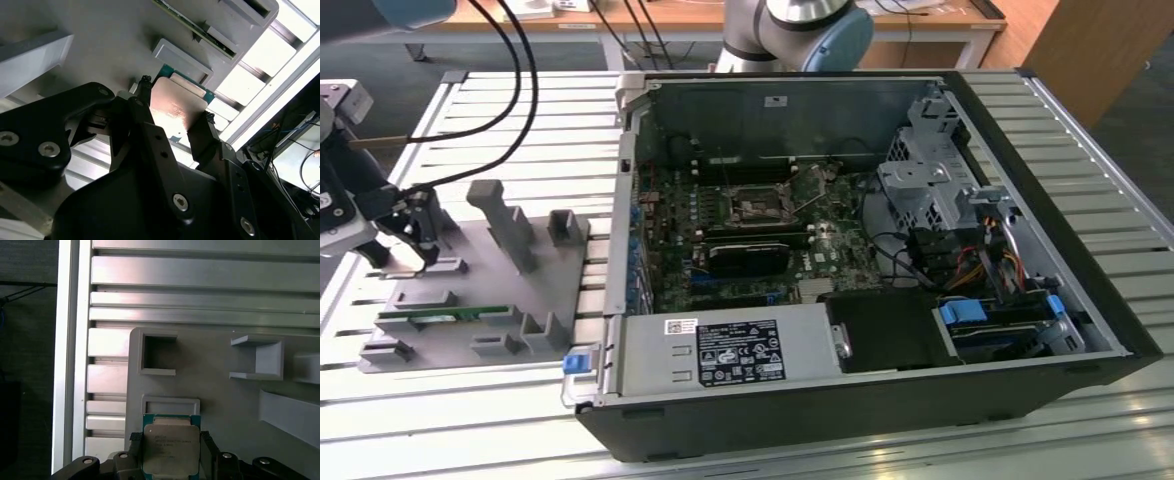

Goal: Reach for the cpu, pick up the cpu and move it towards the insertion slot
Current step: 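Pick up the cpu and move it towards the insertion slot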

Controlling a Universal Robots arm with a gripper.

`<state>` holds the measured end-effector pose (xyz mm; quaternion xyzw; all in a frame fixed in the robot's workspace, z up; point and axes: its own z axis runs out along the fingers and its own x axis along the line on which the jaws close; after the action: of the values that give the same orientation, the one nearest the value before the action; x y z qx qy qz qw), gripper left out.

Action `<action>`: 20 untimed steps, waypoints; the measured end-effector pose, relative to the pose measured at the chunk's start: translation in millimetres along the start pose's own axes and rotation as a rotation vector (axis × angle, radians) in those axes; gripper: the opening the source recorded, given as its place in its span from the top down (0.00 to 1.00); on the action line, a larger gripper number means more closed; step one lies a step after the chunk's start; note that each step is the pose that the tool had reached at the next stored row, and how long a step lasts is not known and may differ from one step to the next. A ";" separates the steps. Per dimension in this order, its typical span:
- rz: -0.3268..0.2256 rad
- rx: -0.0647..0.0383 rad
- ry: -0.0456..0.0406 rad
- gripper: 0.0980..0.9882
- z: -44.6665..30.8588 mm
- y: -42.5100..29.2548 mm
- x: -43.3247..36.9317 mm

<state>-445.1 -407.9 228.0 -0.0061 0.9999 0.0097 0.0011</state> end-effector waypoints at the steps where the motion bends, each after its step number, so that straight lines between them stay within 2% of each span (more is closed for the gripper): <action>1: 0.000 0.000 -0.0002 0.50 -0.3 0.0 0.0; 20: 0.000 0.000 -0.0001 0.50 -5.2 0.1 0.0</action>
<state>-445.1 -407.9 233.3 -0.0061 0.9999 0.0097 0.0012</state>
